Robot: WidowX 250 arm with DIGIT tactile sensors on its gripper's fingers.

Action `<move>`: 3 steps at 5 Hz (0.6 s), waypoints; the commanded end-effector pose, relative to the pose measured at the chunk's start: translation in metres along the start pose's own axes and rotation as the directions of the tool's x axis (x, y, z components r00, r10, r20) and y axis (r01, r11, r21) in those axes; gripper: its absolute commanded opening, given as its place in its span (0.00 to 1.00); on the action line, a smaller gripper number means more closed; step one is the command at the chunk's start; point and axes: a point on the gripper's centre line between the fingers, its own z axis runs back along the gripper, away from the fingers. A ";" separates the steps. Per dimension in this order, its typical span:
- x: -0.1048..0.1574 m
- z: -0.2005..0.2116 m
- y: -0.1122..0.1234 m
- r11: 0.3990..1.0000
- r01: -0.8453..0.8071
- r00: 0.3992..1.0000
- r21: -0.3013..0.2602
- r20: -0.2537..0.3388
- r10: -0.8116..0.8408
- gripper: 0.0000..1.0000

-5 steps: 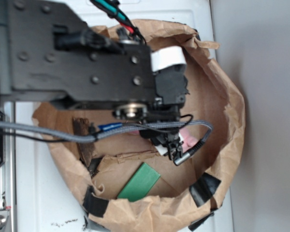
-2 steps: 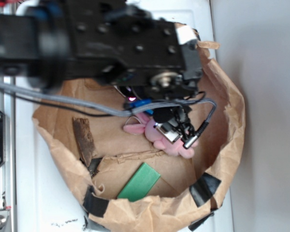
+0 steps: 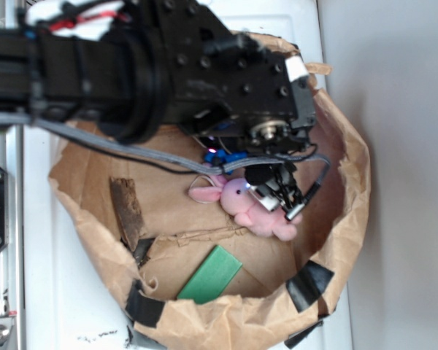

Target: Grab the blue block.

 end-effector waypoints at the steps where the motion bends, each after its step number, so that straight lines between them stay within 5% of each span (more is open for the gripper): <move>1: -0.006 0.006 0.015 0.998 0.030 1.000 -0.050 -0.002 -0.031 1.00; 2: -0.013 0.001 0.021 0.997 0.078 0.996 -0.011 0.032 -0.078 1.00; 3: -0.021 0.016 0.027 0.995 0.095 0.995 -0.039 0.011 -0.095 1.00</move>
